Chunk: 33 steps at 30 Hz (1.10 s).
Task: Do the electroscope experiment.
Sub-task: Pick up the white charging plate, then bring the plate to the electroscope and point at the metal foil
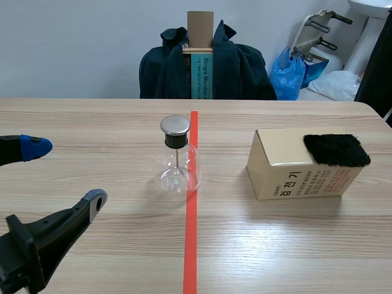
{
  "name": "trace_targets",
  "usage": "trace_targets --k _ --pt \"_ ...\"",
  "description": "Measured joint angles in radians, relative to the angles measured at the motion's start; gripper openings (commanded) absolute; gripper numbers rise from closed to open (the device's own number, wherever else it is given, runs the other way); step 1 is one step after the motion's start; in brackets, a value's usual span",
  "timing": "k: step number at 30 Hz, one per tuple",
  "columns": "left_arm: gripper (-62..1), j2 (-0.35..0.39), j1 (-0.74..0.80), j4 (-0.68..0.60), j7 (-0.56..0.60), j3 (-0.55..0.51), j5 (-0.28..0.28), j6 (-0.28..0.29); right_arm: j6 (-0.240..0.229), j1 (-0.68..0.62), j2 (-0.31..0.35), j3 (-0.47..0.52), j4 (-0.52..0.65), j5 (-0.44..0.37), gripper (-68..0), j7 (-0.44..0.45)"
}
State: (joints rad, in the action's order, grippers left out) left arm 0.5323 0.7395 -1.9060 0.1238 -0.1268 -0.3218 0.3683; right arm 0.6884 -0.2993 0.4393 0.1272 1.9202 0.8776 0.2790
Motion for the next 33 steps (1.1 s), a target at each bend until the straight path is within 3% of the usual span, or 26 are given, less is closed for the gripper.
trace_targets --k 3,14,16,19,24,25,29,33 --pt "1.4 0.0 0.0 0.0 0.0 0.0 0.0 0.0 0.0 0.0 0.008 0.034 0.047 -0.034 -66.7 -0.002" --pt "1.4 0.0 0.0 0.0 0.0 0.0 0.0 0.0 -0.012 0.0 0.007 0.096 0.122 -0.041 -66.7 -0.049" --pt "1.4 0.0 0.0 0.0 0.0 0.0 0.0 0.0 -0.033 0.001 0.007 0.095 0.122 -0.041 -66.7 -0.049" --pt "1.4 0.0 0.0 0.0 0.0 0.0 0.0 0.0 -0.104 0.002 0.007 0.083 0.122 -0.041 -66.7 -0.045" --pt "1.4 0.0 0.0 0.0 -0.001 0.0 0.011 0.0 -0.105 0.025 0.007 0.014 0.122 -0.041 -66.7 -0.045" --pt "-0.1 0.0 0.0 0.0 -0.002 0.0 0.011 0.001 -0.105 0.036 0.007 -0.002 0.122 -0.041 -66.7 -0.045" --pt "-22.3 0.0 -0.04 0.019 -0.069 0.002 0.011 0.003 -0.105 0.072 0.007 -0.058 0.122 -0.036 -66.7 -0.033" --pt "-37.1 0.0 -0.154 0.113 -0.143 0.01 0.01 0.003 -0.105 0.095 0.007 -0.076 0.122 -0.014 -66.7 0.033"
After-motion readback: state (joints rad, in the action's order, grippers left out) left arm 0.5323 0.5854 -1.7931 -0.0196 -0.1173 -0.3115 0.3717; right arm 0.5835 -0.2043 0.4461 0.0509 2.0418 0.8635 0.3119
